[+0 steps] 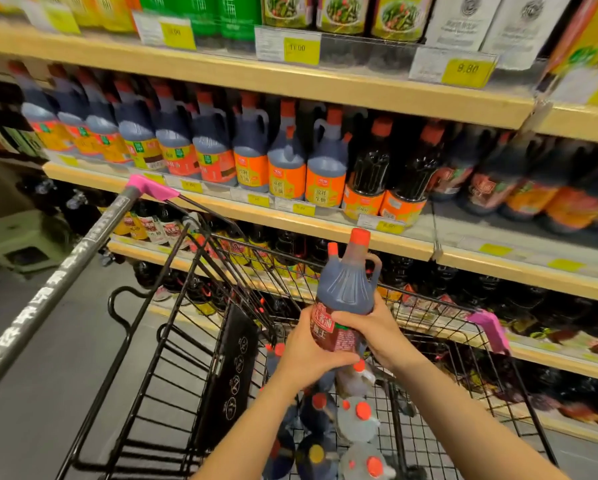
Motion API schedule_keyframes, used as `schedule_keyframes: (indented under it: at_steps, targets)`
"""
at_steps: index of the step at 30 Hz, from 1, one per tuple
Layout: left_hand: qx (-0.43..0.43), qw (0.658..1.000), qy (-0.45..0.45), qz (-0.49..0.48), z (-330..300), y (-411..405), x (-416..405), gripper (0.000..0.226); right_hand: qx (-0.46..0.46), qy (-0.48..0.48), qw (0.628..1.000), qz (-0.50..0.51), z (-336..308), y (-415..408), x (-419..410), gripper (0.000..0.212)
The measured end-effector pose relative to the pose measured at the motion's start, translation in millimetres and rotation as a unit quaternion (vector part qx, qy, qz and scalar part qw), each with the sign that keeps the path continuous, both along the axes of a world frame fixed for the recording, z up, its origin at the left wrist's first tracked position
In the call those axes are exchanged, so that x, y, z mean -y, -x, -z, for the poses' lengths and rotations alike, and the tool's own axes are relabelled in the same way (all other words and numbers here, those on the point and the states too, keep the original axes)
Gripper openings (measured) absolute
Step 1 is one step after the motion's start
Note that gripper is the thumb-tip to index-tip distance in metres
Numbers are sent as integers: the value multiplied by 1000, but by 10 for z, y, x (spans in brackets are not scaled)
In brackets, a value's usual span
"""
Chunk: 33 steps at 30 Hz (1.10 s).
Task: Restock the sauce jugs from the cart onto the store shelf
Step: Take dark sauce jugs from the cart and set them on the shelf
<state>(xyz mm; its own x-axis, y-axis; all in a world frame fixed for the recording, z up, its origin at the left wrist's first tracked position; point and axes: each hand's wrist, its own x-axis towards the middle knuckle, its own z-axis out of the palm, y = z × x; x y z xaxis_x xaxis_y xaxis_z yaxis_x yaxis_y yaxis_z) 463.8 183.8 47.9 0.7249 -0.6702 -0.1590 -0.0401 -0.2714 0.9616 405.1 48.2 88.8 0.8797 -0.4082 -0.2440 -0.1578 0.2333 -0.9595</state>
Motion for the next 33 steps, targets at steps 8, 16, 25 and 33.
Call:
schedule_keyframes:
  at_steps: [8, 16, 25, 33]
  targets:
    - [-15, 989, -143, -32, 1163, -434, -684, 135, -63, 2, 995, 83, 669, 266, 411, 116]
    - [2, 989, -145, -40, 2008, -730, -403, 65, -82, -29, 989, 122, 1348, 358, 581, 128]
    - [85, 984, -148, -53, 2009, -837, -192, 15, -64, -68, 987, 130, 1362, 197, 667, 110]
    - [151, 976, -126, -90, 987, -895, -115, 16, -38, -66, 991, 109, 793, 370, 679, 98]
